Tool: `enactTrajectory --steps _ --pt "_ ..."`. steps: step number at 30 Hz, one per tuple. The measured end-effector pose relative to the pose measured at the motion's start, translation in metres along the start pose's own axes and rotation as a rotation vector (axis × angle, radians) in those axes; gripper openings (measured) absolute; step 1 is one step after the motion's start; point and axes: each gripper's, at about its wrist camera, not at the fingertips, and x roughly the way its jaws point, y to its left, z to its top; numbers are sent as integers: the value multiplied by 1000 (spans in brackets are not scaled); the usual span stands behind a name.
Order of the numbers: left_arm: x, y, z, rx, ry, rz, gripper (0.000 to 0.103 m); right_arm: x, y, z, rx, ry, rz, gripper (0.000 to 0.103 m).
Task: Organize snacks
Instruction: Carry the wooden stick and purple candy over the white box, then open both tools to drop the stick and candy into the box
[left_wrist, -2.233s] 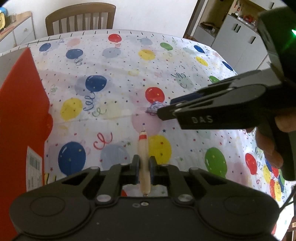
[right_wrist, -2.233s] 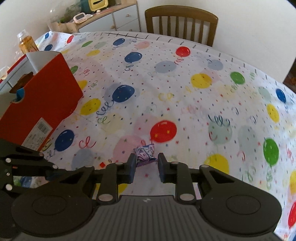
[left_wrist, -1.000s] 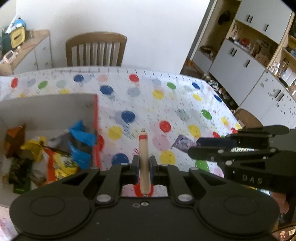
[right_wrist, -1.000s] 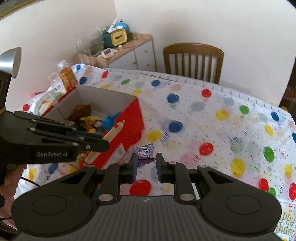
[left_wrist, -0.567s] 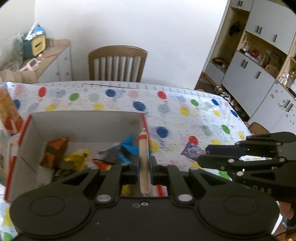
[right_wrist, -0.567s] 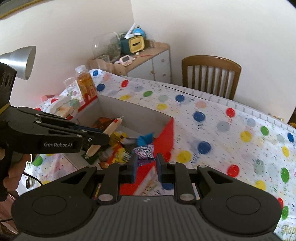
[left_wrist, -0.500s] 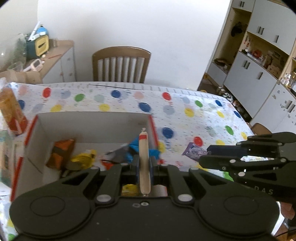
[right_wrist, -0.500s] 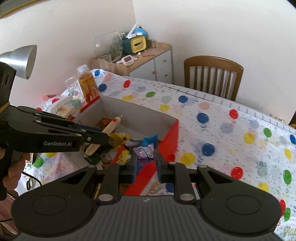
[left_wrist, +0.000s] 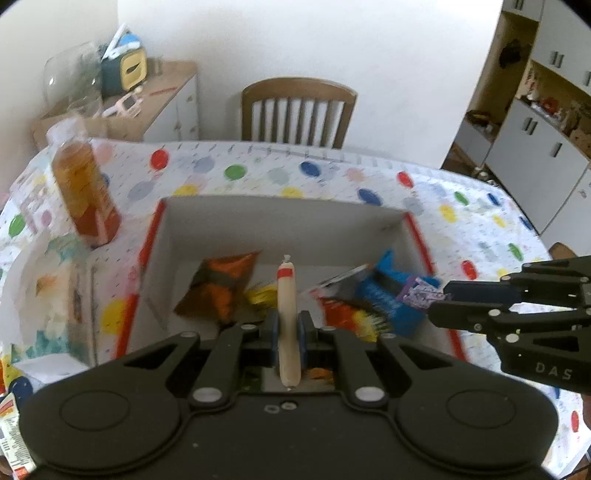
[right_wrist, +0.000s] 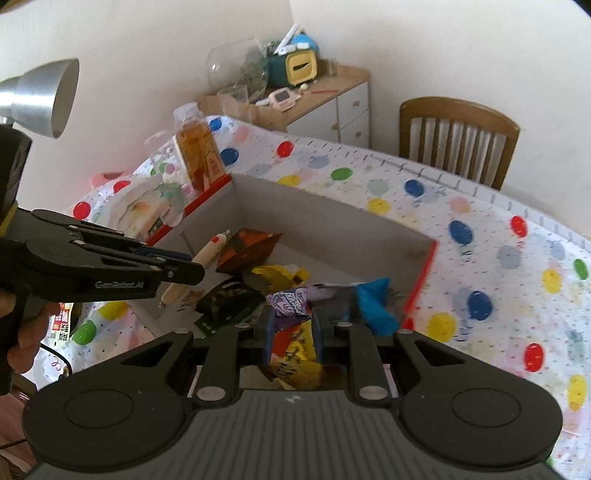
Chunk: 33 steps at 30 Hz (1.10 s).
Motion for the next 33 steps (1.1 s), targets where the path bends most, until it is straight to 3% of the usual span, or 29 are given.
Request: enactTrajectory --steps 9,21,33 --pt "28 32 -9 -26 106 10 7 44 15 -5 -11 78 0 20" --pt "57 18 -16 30 165 -41 7 60 21 -13 -29 131 -16 20" --pt "79 15 -24 44 243 -20 8 61 18 -17 -11 145 -19 21"
